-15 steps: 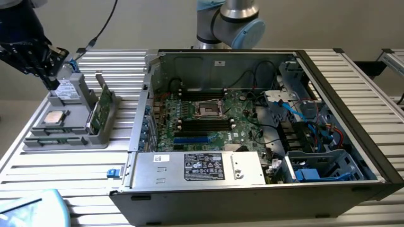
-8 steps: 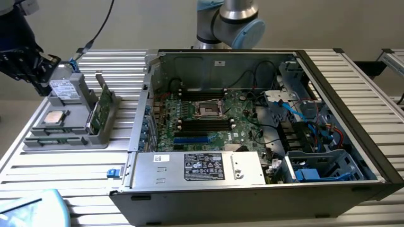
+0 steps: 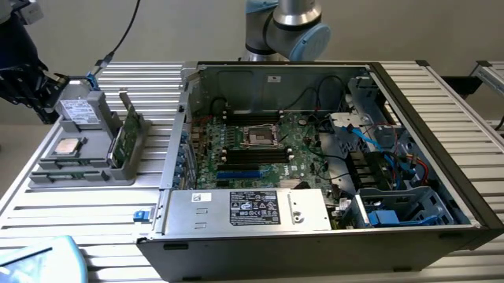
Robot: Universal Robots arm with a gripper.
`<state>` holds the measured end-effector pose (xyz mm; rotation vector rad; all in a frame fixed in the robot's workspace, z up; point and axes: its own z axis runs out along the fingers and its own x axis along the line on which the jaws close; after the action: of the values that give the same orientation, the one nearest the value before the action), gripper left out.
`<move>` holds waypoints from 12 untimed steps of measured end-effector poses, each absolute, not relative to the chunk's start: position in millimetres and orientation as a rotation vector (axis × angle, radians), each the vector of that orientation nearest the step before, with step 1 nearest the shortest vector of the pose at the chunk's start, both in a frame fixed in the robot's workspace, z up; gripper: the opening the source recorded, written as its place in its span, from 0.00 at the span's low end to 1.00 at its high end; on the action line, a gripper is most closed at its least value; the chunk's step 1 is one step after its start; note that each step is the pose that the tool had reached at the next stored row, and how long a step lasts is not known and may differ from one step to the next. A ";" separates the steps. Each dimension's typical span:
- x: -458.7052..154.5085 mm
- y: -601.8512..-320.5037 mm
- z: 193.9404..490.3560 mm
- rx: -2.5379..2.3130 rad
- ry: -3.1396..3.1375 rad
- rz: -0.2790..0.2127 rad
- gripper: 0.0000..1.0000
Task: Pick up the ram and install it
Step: 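Reach for the ram, then pick up the ram and move it above insertion slot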
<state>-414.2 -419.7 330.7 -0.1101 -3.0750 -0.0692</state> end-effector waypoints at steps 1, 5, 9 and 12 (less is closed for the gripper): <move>-414.3 -419.7 330.7 -0.110 -3.075 -0.069 0.11; -414.3 -419.7 330.7 -0.110 -3.075 -0.069 0.11; -414.3 -419.7 330.7 -0.110 -3.075 -0.069 0.11; -414.3 -419.7 330.7 -0.110 -3.075 -0.069 0.11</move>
<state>-414.3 -419.7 330.7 -0.1102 -3.0750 -0.0692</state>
